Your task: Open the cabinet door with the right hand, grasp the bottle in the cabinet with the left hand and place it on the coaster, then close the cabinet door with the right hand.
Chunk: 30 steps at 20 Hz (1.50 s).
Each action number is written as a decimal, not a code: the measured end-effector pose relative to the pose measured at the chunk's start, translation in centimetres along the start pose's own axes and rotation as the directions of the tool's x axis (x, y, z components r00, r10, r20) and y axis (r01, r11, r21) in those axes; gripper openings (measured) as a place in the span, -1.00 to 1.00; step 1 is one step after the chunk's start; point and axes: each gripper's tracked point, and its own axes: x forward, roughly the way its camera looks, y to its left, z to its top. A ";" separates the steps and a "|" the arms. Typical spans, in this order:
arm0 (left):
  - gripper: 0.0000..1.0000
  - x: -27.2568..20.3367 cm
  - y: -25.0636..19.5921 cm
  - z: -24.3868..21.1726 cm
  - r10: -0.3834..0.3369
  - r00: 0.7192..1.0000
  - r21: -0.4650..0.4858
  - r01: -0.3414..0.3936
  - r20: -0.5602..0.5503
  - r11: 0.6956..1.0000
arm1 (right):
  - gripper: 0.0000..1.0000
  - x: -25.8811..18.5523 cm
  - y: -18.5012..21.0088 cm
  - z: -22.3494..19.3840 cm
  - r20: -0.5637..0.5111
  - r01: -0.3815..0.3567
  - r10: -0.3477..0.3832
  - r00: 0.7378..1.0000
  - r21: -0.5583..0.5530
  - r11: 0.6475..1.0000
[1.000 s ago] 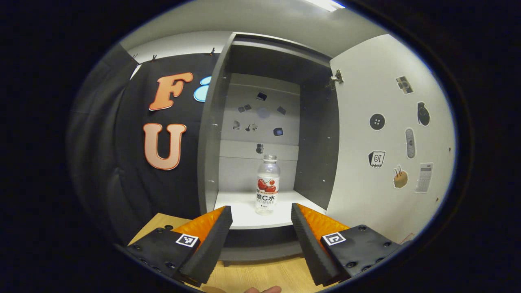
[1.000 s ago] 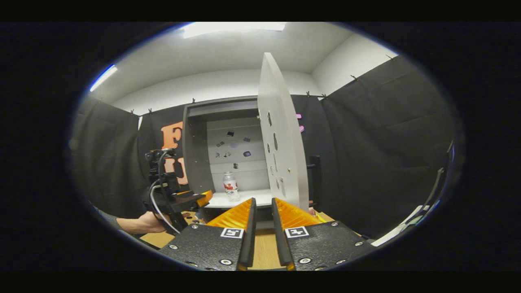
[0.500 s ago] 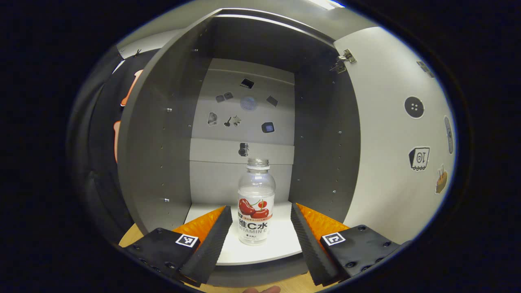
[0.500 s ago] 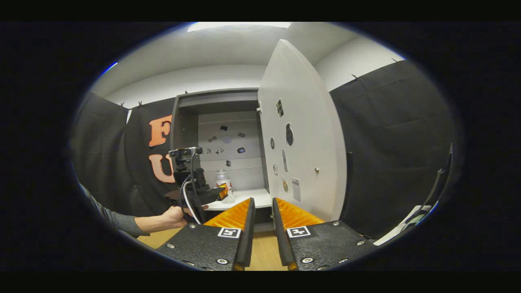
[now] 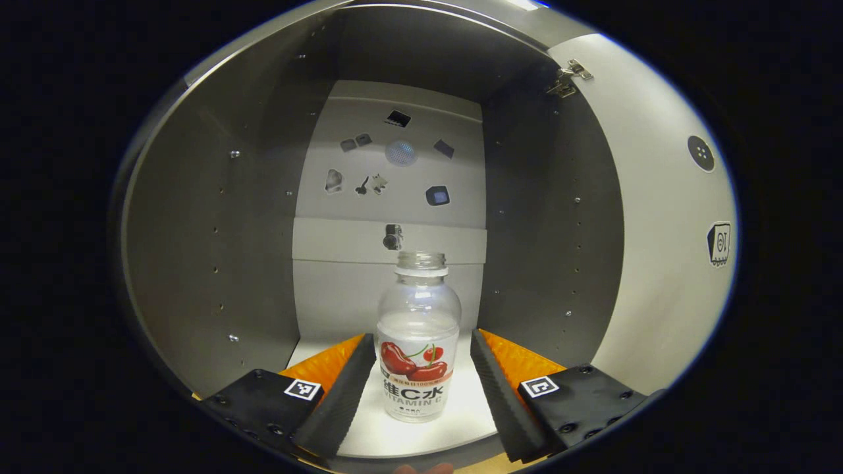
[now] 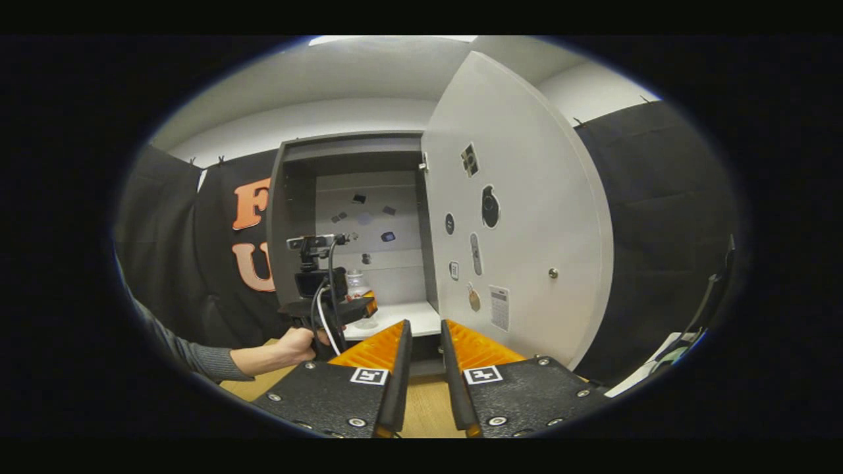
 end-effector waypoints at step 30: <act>0.67 -20.6 4.7 1.8 0.106 0.992 0.006 -0.107 0.061 0.994 | -0.41 -9.7 -2.1 -3.5 -0.074 -0.141 0.149 0.986 0.110 0.984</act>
